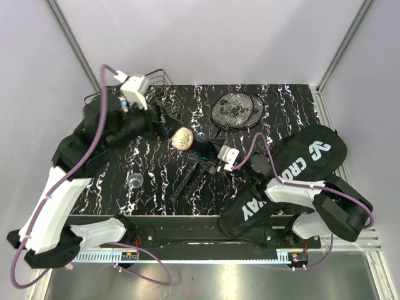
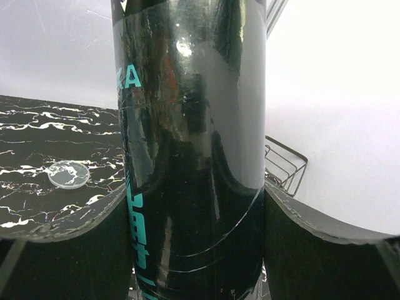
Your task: Pack up the badminton gear
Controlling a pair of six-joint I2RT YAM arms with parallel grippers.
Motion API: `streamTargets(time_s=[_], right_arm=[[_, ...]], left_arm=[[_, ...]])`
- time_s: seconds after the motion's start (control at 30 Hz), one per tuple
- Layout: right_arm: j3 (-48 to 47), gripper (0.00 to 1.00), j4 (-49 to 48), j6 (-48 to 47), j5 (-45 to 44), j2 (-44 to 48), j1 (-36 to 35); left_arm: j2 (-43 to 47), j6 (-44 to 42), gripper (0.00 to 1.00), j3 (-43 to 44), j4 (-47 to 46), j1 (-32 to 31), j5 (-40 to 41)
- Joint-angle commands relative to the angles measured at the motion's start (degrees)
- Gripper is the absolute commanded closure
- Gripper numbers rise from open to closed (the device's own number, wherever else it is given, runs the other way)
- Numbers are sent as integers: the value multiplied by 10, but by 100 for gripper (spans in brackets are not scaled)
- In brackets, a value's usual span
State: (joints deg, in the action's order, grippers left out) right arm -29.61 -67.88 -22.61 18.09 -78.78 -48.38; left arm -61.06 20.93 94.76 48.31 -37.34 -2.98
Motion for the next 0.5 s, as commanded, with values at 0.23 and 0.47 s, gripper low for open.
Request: streamTargets(time_s=[0.23, 0.47], right_arm=[[5, 59, -29, 18, -9, 12, -3], [6, 59, -32, 18, -10, 14, -3]], left_arm=[[-120, -25, 42, -7, 85, 4, -94], [-127, -5, 38, -68, 7, 3, -141]])
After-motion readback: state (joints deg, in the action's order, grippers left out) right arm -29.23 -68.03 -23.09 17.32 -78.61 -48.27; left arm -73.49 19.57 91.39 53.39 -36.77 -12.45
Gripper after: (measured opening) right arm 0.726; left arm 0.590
